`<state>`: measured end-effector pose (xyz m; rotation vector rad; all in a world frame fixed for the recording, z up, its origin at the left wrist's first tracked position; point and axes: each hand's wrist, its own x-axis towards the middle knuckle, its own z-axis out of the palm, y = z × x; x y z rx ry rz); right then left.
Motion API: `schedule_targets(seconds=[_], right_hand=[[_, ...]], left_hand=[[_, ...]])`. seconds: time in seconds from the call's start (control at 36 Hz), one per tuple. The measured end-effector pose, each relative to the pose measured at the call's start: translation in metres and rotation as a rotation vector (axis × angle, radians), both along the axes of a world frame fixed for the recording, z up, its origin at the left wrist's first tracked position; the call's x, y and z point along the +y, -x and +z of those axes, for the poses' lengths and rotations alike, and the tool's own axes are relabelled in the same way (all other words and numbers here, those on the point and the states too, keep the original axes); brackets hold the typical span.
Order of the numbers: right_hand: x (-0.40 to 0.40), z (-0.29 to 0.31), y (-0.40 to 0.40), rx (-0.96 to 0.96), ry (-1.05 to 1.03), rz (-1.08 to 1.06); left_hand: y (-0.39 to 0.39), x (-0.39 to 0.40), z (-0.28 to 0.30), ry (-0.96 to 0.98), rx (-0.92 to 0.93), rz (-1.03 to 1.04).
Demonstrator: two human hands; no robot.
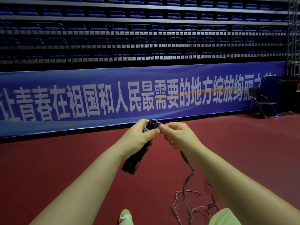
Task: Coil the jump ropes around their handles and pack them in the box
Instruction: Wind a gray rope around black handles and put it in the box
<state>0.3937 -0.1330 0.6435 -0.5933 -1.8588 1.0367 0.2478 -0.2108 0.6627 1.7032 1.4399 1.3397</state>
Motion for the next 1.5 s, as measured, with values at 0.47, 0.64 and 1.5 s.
schedule_targets(seconds=[0.47, 0.64, 1.5], right_hand=[[0.001, -0.006, 0.005, -0.146, 0.102, -0.125], [-0.006, 0.002, -0.024, -0.256, 0.157, 0.126], [0.014, 0.015, -0.018, 0.034, 0.127, 0.346]], left_hand=[[-0.007, 0.003, -0.006, -0.024, 0.015, 0.002], [-0.002, 0.007, -0.004, -0.021, 0.155, 0.024], [-0.022, -0.006, -0.025, 0.094, 0.001, -0.286]])
